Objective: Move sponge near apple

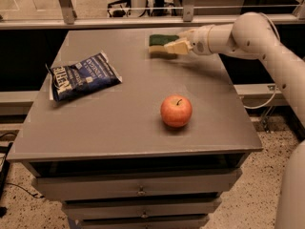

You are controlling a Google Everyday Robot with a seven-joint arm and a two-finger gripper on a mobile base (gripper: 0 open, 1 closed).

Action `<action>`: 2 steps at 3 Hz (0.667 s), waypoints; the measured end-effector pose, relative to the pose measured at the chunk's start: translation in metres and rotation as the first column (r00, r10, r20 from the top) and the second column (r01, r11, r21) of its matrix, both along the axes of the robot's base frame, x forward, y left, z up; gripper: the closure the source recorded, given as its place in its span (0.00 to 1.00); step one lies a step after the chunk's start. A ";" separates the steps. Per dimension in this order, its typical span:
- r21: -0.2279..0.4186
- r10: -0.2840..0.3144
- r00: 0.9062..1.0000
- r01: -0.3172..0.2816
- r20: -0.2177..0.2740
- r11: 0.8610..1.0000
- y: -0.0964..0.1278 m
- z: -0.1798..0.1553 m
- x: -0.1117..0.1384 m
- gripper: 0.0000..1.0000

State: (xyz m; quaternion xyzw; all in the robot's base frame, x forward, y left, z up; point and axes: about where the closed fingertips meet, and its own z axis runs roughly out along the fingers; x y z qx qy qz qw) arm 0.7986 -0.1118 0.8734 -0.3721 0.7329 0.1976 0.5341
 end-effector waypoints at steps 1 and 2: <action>0.002 0.063 0.998 -0.063 -0.007 0.998 -0.003 0.024 -0.032 1.00; -0.048 0.144 0.988 -0.147 -0.062 0.988 -0.026 0.026 -0.088 1.00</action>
Offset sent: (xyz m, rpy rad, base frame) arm -0.1318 -0.0490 0.0283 -0.0948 0.1053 0.2121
